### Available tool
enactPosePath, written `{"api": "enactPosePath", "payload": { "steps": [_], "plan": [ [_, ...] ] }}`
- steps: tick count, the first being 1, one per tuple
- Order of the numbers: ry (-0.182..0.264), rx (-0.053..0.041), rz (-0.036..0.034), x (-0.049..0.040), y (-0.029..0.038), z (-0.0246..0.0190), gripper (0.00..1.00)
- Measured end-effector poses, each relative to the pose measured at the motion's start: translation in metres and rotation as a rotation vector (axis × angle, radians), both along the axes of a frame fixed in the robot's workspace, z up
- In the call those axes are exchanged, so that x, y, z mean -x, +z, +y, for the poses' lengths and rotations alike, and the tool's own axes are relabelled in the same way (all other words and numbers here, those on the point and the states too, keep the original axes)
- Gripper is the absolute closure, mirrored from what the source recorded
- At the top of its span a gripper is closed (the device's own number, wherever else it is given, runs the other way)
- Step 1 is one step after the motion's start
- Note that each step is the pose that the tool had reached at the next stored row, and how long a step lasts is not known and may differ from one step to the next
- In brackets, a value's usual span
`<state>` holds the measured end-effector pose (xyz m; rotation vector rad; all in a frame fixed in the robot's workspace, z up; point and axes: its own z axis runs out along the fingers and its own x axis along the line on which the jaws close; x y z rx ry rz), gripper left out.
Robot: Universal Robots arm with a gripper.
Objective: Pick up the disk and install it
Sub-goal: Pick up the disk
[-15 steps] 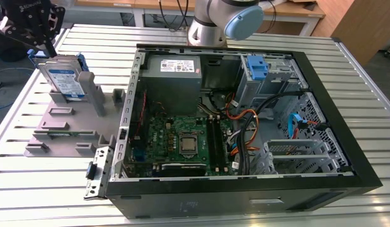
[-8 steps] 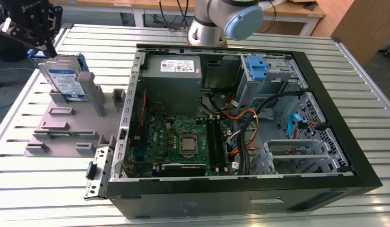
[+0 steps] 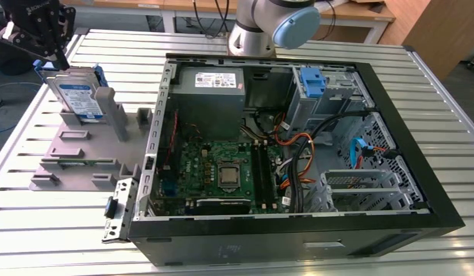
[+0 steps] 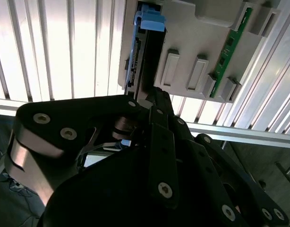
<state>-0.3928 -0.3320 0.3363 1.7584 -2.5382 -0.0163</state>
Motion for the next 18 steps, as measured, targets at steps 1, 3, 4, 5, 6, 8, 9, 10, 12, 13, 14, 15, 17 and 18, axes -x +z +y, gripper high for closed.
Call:
{"api": "enactPosePath", "payload": {
  "steps": [1, 3, 4, 5, 6, 8, 9, 10, 12, 13, 14, 15, 17, 18],
  "plan": [
    [0.000, 0.0000, 0.0000, 0.0000, 0.0000, 0.0000, 0.89],
    [0.000, 0.0000, -0.0001, 0.0000, 0.0000, 0.0000, 0.89],
    [0.000, 0.0000, -0.0001, 0.0000, 0.0000, 0.0002, 0.89],
    [0.000, -0.0001, -0.0001, 0.0000, 0.0000, 0.0006, 0.89],
    [0.000, -0.0001, 0.0000, 0.0000, 0.0000, 0.0009, 0.89],
    [0.000, -0.0003, 0.0000, 0.0000, 0.0000, 0.0023, 0.89],
    [0.000, -0.0004, 0.0000, 0.0000, -0.0001, 0.0034, 0.89],
    [0.000, -0.0003, -0.0001, -0.0001, -0.0001, 0.0044, 0.89],
    [0.001, -0.0003, 0.0000, -0.0004, -0.0001, 0.0057, 0.89],
    [0.003, -0.0003, -0.0002, -0.0006, -0.0003, 0.0058, 0.89],
    [0.007, -0.0003, -0.0004, -0.0008, -0.0003, 0.0058, 0.89],
    [0.013, -0.0003, -0.0005, -0.0010, -0.0004, 0.0058, 0.89],
    [0.031, -0.0003, -0.0008, -0.0013, -0.0007, 0.0058, 0.89],
    [0.041, -0.0002, -0.0009, -0.0014, -0.0008, 0.0058, 0.89]
  ]
}}
